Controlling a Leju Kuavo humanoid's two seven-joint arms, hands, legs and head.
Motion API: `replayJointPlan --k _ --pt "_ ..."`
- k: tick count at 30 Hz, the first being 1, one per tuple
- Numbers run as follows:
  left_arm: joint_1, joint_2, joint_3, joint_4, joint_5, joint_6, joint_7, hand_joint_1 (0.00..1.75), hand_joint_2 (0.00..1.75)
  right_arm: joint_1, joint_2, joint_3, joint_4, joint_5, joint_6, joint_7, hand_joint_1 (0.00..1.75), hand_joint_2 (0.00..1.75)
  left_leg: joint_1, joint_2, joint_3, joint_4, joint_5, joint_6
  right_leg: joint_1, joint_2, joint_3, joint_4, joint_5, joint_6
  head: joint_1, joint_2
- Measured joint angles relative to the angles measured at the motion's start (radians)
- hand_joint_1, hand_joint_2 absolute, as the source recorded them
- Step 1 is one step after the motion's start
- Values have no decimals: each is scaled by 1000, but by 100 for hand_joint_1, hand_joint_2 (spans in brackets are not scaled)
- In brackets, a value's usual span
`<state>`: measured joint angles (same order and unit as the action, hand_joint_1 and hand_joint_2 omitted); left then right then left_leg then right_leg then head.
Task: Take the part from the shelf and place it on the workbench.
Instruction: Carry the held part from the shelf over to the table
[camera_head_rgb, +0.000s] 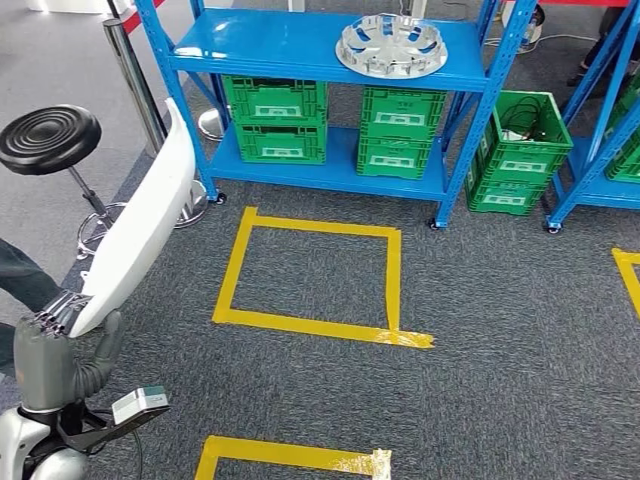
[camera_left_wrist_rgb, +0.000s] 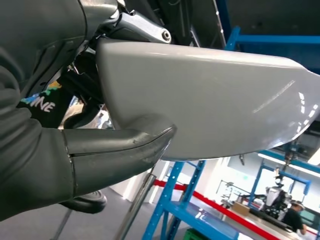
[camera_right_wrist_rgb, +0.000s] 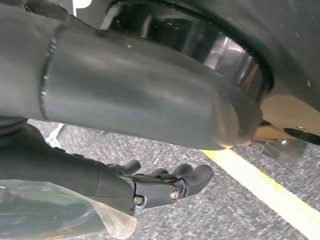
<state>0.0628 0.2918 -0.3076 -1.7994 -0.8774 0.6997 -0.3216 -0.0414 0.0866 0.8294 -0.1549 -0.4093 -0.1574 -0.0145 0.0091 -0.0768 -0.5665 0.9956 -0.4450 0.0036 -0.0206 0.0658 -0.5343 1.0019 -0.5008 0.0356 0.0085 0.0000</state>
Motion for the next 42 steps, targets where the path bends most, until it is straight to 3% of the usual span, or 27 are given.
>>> replayJointPlan --k 2,4,5,7,9,10,12,13,14,16,18,20,22,24,25,26,27,29,31,33,34,36,37,39,40,41,42 --pt "0 1 0 0 1 0 0 175 175 3 0 0 0 0 1 0 0 0 3 -20 -9 3 6 -13 2 -8 6 -2 -3 -9 -1 0" --pt "1 3 0 0 1 0 0 175 175 3 0 0 0 0 1 -1 0 0 4 -9 -17 17 -3 -23 2 -30 6 -3 0 -21 -2 0" --pt "0 4 1 0 1 0 0 175 175 3 0 0 -1 0 1 -1 0 0 3 11 -32 49 -23 -27 1 -42 7 -5 1 -28 -6 0" --pt "-2 6 1 0 1 0 0 175 175 5 -1 0 -1 0 1 -2 0 0 2 55 -85 168 -85 -34 4 -68 7 -6 0 -38 -13 0" --pt "-2 7 1 0 1 0 0 175 175 8 -1 0 0 0 1 -2 0 0 3 64 -133 277 -123 -37 7 -96 6 -5 -2 -42 -15 0" --pt "-1 7 1 0 2 0 0 175 175 8 -1 0 0 0 1 -2 0 0 3 66 -136 287 -117 -36 9 -109 7 -5 -3 -43 -15 0" --pt "0 8 1 0 5 0 -1 175 175 7 -1 0 -1 0 1 -3 0 0 1 79 -87 196 -59 -28 12 -133 10 -5 -5 -43 -15 0" --pt "0 8 2 0 7 0 -2 175 175 6 -1 0 -1 0 1 -4 0 0 -4 106 -52 127 -33 -22 15 -144 12 -5 -7 -41 -15 0" --pt "-1 9 3 0 8 0 -4 175 175 5 -1 0 -1 0 1 -5 0 0 -10 132 -23 67 -15 -14 18 -154 13 -4 -9 -38 -15 0" --pt "-1 9 5 0 9 0 -7 175 175 6 -1 0 -2 0 1 -7 0 0 -21 164 -3 17 -12 -1 24 -175 14 -3 -13 -30 -14 0" --pt "3 10 7 0 10 0 -12 175 175 5 -1 0 -2 1 1 -8 0 0 -20 141 -8 12 -8 9 26 -194 13 -3 -17 -20 -13 0" --pt "7 10 8 0 9 1 -16 175 175 3 -1 0 -3 1 1 -10 0 0 -14 116 -9 5 -2 20 23 -158 0 28 -44 -9 -10 0" --pt "9 8 8 0 7 1 -19 175 175 3 -1 0 -3 1 1 -11 0 0 -10 93 -11 3 2 28 19 -94 -53 141 -103 -2 -3 0" --pt "14 6 8 0 7 1 -19 175 175 5 -1 0 -3 1 1 -13 0 0 -10 66 -15 4 3 32 18 -71 -116 266 -148 1 -1 0" --pt "16 6 8 0 7 1 -19 175 175 6 -1 0 -3 0 1 -14 0 0 -10 51 -15 4 4 32 18 -69 -128 285 -143 1 0 0" --pt "18 6 8 0 7 1 -19 175 175 5 -1 0 -3 0 1 -14 0 0 -10 36 -15 5 4 31 17 -66 -120 264 -118 1 0 0" --pt "20 6 8 0 7 1 -19 175 175 4 -1 0 -4 0 1 -14 0 0 -10 21 -14 6 4 30 16 -58 -95 206 -79 0 0 0" --pt "19 5 8 0 7 1 -19 175 175 5 -1 0 -4 0 1 -13 0 0 -9 -6 -18 13 4 24 9 -5 -35 71 -20 -4 0 0" --pt "20 5 9 0 7 1 -19 175 175 7 -1 0 -4 0 1 -12 0 0 -8 -31 -30 18 7 11 4 35 -6 11 -10 -8 0 0" --pt "23 6 10 0 7 1 -19 175 175 7 0 0 -5 0 1 -12 0 0 -5 -57 -40 18 13 -3 4 20 -1 7 -10 -16 0 0" --pt "26 6 10 -1 7 1 -19 175 175 6 0 0 -5 0 0 -12 0 0 -5 -54 -43 24 10 -8 3 6 2 3 -8 -21 -2 0" --pt "28 7 13 -2 7 1 -20 175 175 7 1 0 -6 1 0 -12 0 0 -7 -8 -70 84 -25 -18 0 -26 9 -5 -6 -33 -10 0" --pt "28 7 15 -2 8 1 -21 175 175 7 1 0 -6 1 0 -11 0 0 -7 27 -97 144 -56 -23 2 -42 11 -6 -7 -37 -15 0" --pt "32 6 19 -2 12 1 -28 175 175 9 2 0 -6 2 0 -10 0 0 -3 60 -155 266 -106 -31 4 -74 13 -6 -10 -42 -19 0" --pt "34 6 22 -2 14 1 -32 175 175 9 2 1 -6 3 0 -8 0 0 0 65 -168 295 -109 -33 5 -89 14 -6 -12 -42 -19 0" --pt "36 6 25 -2 16 1 -36 175 175 8 2 1 -6 4 1 -7 0 0 1 68 -162 283 -92 -34 5 -103 15 -5 -15 -41 -19 0" --pt "38 6 29 -2 17 1 -39 175 175 7 2 2 -6 5 1 -6 0 0 2 75 -136 235 -62 -33 6 -117 19 -5 -17 -39 -19 0"
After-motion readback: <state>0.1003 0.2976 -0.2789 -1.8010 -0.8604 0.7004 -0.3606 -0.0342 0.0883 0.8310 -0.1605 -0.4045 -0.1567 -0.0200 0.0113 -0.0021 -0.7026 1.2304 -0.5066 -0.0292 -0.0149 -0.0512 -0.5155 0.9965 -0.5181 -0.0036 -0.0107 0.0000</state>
